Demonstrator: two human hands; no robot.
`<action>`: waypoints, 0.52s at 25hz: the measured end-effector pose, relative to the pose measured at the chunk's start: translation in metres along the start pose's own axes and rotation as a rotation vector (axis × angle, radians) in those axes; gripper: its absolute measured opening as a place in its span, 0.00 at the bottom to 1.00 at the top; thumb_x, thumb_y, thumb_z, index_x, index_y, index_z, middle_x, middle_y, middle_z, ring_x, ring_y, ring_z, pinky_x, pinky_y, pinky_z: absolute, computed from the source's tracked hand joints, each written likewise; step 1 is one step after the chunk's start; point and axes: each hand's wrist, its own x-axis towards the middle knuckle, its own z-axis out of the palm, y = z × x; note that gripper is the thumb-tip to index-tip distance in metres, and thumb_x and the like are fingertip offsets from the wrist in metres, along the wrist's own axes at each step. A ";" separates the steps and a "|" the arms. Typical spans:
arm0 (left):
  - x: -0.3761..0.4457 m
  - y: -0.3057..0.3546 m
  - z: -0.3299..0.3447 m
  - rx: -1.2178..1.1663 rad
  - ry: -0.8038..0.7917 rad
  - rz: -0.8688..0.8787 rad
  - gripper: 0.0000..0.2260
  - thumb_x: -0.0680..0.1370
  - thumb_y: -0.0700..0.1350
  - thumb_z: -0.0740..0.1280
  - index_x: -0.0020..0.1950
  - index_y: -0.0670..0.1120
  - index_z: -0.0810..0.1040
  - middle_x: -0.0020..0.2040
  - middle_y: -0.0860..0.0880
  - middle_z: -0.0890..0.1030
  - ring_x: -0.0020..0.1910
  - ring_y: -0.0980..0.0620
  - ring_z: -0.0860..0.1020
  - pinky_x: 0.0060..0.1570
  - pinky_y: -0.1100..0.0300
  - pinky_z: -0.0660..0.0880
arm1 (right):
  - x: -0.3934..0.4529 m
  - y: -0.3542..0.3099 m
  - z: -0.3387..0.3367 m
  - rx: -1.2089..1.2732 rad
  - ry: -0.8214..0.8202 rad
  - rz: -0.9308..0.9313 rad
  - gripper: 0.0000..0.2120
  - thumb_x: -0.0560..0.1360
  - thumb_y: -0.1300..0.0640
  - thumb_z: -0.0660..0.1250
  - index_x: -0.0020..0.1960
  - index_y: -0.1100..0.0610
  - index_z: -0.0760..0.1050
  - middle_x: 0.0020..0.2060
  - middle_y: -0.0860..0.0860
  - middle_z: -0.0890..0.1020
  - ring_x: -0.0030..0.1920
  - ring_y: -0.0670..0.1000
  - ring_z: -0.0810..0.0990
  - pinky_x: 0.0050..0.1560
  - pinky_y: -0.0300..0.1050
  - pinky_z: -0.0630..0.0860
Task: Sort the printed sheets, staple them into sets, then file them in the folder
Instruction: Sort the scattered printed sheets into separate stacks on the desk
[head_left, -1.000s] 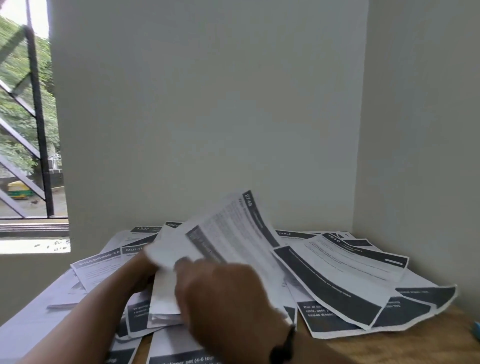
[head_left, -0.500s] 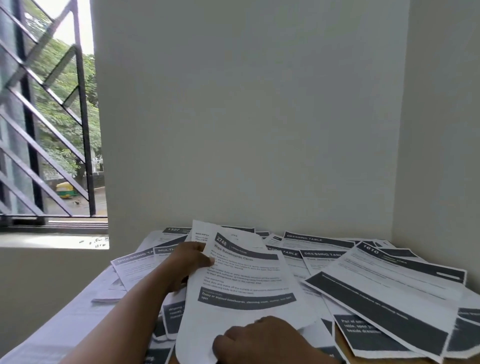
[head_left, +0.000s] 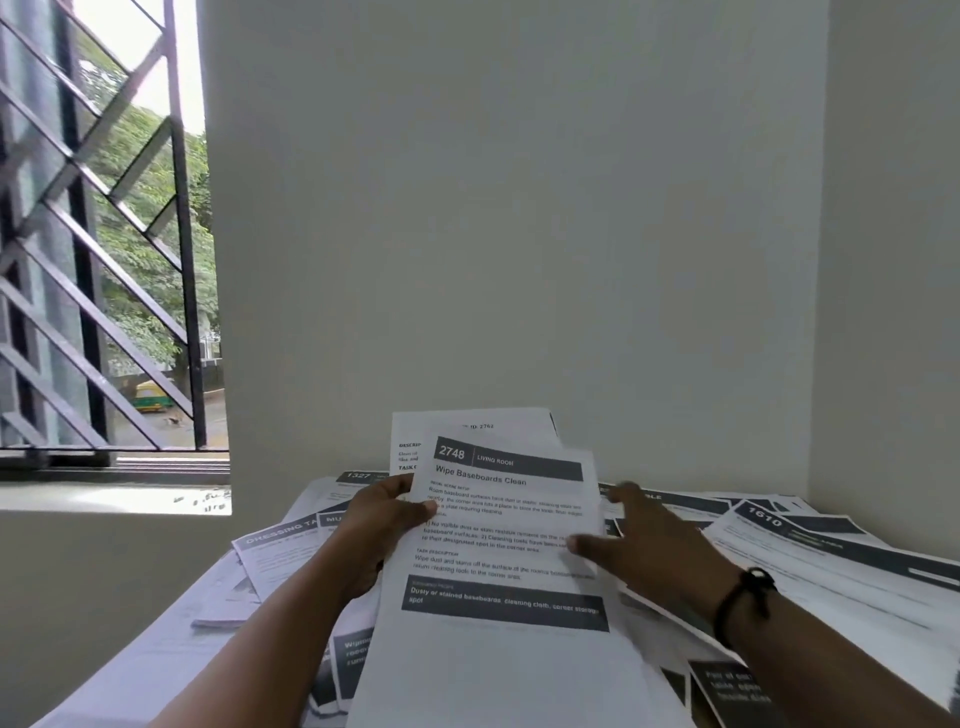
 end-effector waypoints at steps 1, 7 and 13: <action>0.000 0.000 0.001 -0.029 -0.006 0.012 0.11 0.76 0.34 0.69 0.56 0.45 0.79 0.47 0.42 0.86 0.44 0.39 0.85 0.47 0.39 0.80 | 0.006 0.011 0.008 0.165 -0.064 0.078 0.38 0.68 0.41 0.73 0.70 0.53 0.61 0.56 0.45 0.77 0.48 0.45 0.76 0.39 0.38 0.71; -0.001 0.002 0.010 -0.099 -0.079 0.024 0.09 0.80 0.40 0.65 0.60 0.45 0.77 0.48 0.40 0.85 0.42 0.39 0.85 0.36 0.48 0.82 | 0.024 0.030 0.014 0.882 -0.211 0.152 0.16 0.71 0.63 0.73 0.58 0.60 0.78 0.47 0.55 0.86 0.48 0.58 0.85 0.55 0.60 0.79; 0.000 -0.013 0.023 0.064 -0.238 -0.069 0.18 0.76 0.34 0.69 0.64 0.42 0.72 0.52 0.41 0.85 0.47 0.40 0.84 0.44 0.45 0.82 | 0.020 0.035 0.016 0.860 -0.088 0.270 0.22 0.73 0.44 0.70 0.51 0.65 0.81 0.42 0.59 0.86 0.44 0.62 0.85 0.54 0.61 0.79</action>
